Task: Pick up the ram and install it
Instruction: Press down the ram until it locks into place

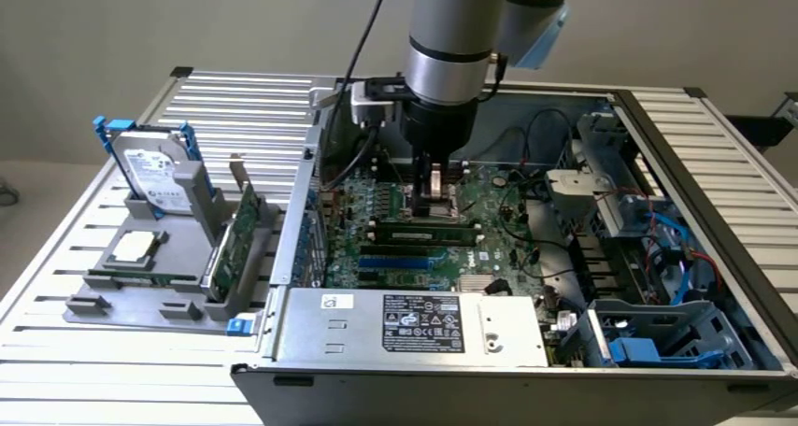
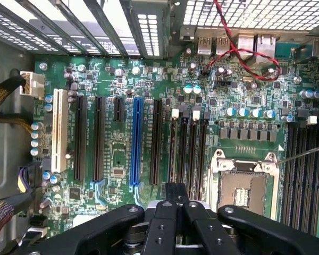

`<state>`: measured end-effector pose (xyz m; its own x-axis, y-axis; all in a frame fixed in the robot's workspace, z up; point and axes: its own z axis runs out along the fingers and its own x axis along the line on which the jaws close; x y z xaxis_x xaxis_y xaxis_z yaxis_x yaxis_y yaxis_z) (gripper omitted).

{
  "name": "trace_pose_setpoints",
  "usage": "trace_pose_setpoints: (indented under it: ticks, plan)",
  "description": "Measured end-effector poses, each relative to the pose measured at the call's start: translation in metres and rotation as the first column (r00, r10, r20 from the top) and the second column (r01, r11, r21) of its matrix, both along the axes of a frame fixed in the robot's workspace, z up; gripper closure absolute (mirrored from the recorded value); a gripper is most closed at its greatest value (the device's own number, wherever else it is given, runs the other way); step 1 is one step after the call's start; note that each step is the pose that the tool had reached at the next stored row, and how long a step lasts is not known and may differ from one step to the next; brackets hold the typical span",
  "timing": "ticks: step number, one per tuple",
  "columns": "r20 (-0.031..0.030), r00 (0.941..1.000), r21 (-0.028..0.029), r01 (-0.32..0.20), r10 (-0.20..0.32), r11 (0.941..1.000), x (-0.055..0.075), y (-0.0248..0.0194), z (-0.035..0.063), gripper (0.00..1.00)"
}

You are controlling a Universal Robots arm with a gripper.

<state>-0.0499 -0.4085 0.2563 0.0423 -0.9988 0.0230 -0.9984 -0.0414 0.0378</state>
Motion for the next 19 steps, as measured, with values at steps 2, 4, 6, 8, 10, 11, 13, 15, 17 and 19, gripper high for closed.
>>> trace_pose_setpoints:
  ticks: [2,4,6,8,10,11,13,15,17,19]
  plan:
    - [0.0,1.0,-0.0001,0.0,0.0,1.0,-0.001,0.0,-0.0036,0.89]
    - [0.0,1.0,0.0,0.0,0.0,1.0,-0.001,0.0,-0.0073,0.89]
    - [0.0,1.0,0.0,0.0,0.0,1.0,-0.001,0.0,-0.0109,0.89]
    - [-0.0001,1.0,-0.0002,0.0,0.0,1.0,-0.001,0.0,-0.0146,0.89]
    - [0.0,1.0,0.0,0.0,0.0,1.0,-0.001,0.0,-0.0181,0.89]
    - [-0.0001,1.0,0.0,0.0,0.0,1.0,-0.001,0.0,-0.0197,0.89]
    - [-0.0005,1.0,0.0,0.0,0.0,1.0,-0.001,0.0,-0.0226,0.89]
    - [-0.0017,1.0,-0.0002,0.0,0.0,1.0,-0.002,-0.0001,-0.0236,0.89]
    - [-0.0036,1.0,-0.0003,0.0,0.0,1.0,-0.002,0.0,-0.0235,0.89]
    - [-0.0058,1.0,0.0001,0.0,0.0,1.0,-0.002,0.0,-0.0237,0.89]
